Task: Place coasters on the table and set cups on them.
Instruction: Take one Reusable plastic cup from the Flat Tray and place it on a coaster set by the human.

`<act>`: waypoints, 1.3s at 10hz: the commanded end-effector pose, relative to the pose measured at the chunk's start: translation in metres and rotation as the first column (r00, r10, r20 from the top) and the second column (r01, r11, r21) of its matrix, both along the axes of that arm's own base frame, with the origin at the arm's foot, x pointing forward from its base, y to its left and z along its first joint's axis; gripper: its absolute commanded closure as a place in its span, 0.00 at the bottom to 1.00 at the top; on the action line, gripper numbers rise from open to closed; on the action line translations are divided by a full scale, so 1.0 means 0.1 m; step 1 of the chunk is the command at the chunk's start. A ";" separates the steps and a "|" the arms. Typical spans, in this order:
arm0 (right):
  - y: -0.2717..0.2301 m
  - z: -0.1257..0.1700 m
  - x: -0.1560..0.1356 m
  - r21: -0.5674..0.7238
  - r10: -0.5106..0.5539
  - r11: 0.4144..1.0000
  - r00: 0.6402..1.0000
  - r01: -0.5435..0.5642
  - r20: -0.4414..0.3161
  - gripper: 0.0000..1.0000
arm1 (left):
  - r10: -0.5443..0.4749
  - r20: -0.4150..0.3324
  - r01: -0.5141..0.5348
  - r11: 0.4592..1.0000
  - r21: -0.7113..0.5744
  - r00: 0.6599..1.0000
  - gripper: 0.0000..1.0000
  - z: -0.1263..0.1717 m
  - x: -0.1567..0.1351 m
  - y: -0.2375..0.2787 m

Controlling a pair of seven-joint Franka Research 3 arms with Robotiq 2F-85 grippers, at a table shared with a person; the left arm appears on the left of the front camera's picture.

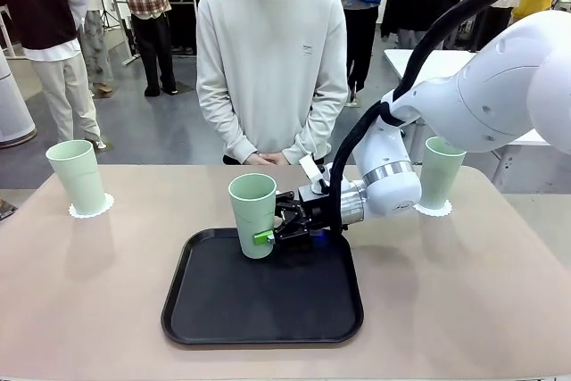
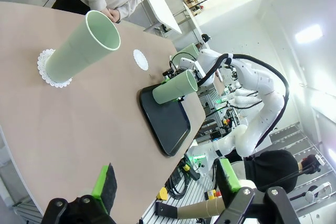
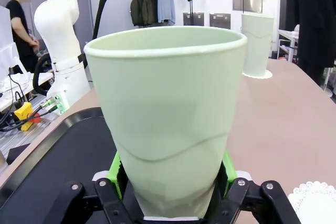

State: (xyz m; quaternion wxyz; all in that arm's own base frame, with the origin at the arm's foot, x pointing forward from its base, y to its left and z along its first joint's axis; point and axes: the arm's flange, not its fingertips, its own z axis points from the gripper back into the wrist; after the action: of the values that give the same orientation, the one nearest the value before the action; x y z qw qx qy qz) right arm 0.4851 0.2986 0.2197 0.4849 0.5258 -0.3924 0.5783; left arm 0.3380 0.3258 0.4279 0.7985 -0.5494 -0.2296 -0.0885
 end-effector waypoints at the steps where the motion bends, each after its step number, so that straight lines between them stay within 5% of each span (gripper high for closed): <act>1: 0.04 0.01 0.04 -0.025 -0.006 1.000 1.000 0.005 -0.014 1.00 | -0.003 0.004 0.003 1.000 -0.006 1.000 0.00 0.03 -0.02 0.01; 2: 0.03 0.07 0.01 -0.029 -0.014 0.999 1.000 0.014 -0.009 1.00 | -0.003 0.004 0.003 1.000 -0.006 1.000 0.00 0.03 -0.02 0.01; 3: 0.02 0.18 -0.03 -0.032 -0.031 0.999 0.999 0.030 -0.011 0.69 | -0.003 0.004 0.003 1.000 -0.006 1.000 0.00 0.03 -0.02 0.01; 8: 0.05 1.23 0.00 0.023 -0.124 0.992 0.991 0.123 0.049 0.69 | -0.003 0.004 0.003 1.000 -0.006 1.000 0.00 0.03 -0.02 0.01; 10: 0.05 1.27 0.10 0.016 -0.172 0.985 0.985 0.172 0.030 0.69 | -0.003 0.004 0.003 1.000 -0.006 1.000 0.00 0.03 -0.02 0.01; 13: 0.01 1.36 0.06 0.027 -0.095 0.995 0.993 0.094 0.070 0.69 | -0.003 0.004 0.003 1.000 -0.006 1.000 0.00 0.03 -0.02 0.01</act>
State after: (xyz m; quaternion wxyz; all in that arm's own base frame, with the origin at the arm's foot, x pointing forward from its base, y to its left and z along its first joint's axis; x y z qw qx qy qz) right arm 0.4919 0.2984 0.3571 0.4994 0.4866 -0.4407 0.5653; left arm 0.3381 0.3258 0.4278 0.7985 -0.5494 -0.2296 -0.0885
